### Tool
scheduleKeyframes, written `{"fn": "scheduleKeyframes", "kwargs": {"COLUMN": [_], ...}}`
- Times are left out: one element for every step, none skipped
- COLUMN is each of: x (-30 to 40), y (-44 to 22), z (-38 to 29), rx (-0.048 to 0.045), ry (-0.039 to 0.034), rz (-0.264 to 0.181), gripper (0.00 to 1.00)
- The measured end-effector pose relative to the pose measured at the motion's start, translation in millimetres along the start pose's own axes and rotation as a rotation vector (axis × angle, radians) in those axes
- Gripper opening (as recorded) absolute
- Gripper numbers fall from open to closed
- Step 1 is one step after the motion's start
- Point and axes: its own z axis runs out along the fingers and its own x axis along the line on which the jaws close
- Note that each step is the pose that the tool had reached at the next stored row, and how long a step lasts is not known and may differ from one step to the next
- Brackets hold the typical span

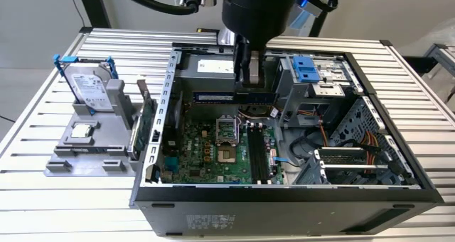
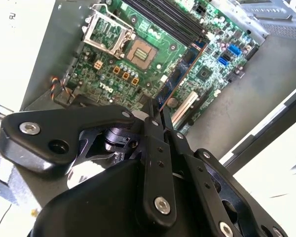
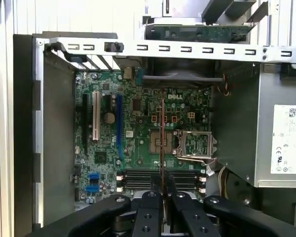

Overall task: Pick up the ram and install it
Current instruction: 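Pick up the ram and move it above insertion slot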

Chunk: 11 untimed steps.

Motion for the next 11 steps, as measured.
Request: {"fn": "scheduleKeyframes", "kwargs": {"x": [0.0, 0.0, 0.0, 0.0, 0.0, 0.0, 0.0, -0.1, -0.1, -0.1, -0.1], "y": [-1.2, -2.5, -3.7, -4.9, -5.9, -6.7, -7.3, -8.1, -9.1, -10.1, -11.4], "z": [0.0, 0.0, -0.1, -0.1, -0.1, -0.1, -0.1, -0.1, -0.1, -0.1, -0.2], "rx": [0.0000, 0.0000, 0.0000, 0.0000, 0.0000, 0.0000, 0.0000, 0.0000, 0.0000, 0.0001, 0.0000], "ry": [0.0000, -0.0001, 0.0000, -0.0001, -0.0001, 0.0000, 0.0000, -0.0001, -0.0001, -0.0001, -0.0001], "rz": [0.000, 0.000, 0.000, 0.000, 0.000, 0.000, 0.000, 0.000, 0.000, 0.000, 0.000], "gripper": [0.00, 0.00, 0.00, 0.00, 0.00, 0.00, 0.00, 0.00, 0.00, 0.00, 0.00]}}
